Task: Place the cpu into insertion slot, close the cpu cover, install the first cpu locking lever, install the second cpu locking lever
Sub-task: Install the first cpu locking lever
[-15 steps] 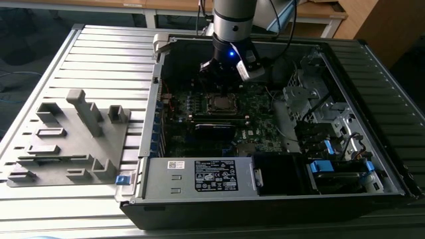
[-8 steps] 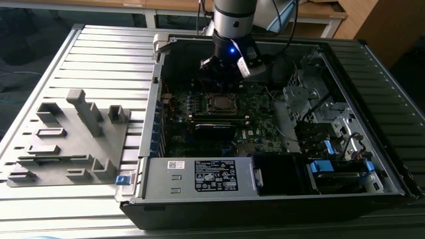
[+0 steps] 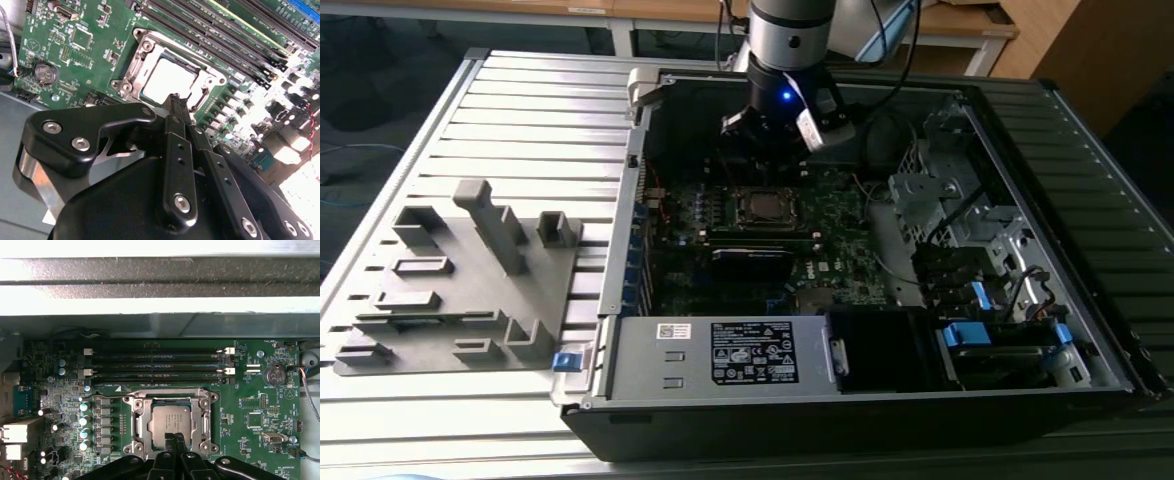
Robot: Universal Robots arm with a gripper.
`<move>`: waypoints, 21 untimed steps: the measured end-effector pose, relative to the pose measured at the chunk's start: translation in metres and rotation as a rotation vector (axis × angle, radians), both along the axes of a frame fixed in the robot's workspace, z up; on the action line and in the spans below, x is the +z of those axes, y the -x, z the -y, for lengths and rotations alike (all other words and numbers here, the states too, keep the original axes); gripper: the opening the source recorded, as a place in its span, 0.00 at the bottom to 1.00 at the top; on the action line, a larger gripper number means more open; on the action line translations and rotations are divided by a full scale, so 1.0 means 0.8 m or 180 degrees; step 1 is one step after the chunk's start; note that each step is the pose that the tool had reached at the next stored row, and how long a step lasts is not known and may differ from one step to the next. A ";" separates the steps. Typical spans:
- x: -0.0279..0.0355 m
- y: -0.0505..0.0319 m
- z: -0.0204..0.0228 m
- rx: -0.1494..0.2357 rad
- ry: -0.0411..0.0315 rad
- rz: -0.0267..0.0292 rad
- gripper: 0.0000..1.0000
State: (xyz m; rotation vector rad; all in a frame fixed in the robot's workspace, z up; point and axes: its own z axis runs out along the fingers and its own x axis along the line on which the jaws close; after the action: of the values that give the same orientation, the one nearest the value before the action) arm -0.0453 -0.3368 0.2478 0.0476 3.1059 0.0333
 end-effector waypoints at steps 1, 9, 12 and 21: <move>0.0000 0.000 0.0000 0.0000 0.0000 0.0000 0.11; 0.0000 0.001 0.0000 -0.0001 0.0000 0.0000 0.11; -0.0001 0.004 0.0000 0.0000 0.0000 0.0000 0.11; -0.0011 0.020 0.0001 0.0000 0.0000 0.0000 0.11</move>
State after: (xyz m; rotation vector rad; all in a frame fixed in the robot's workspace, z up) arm -0.0615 -0.3369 0.2469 0.0476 3.1059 0.0332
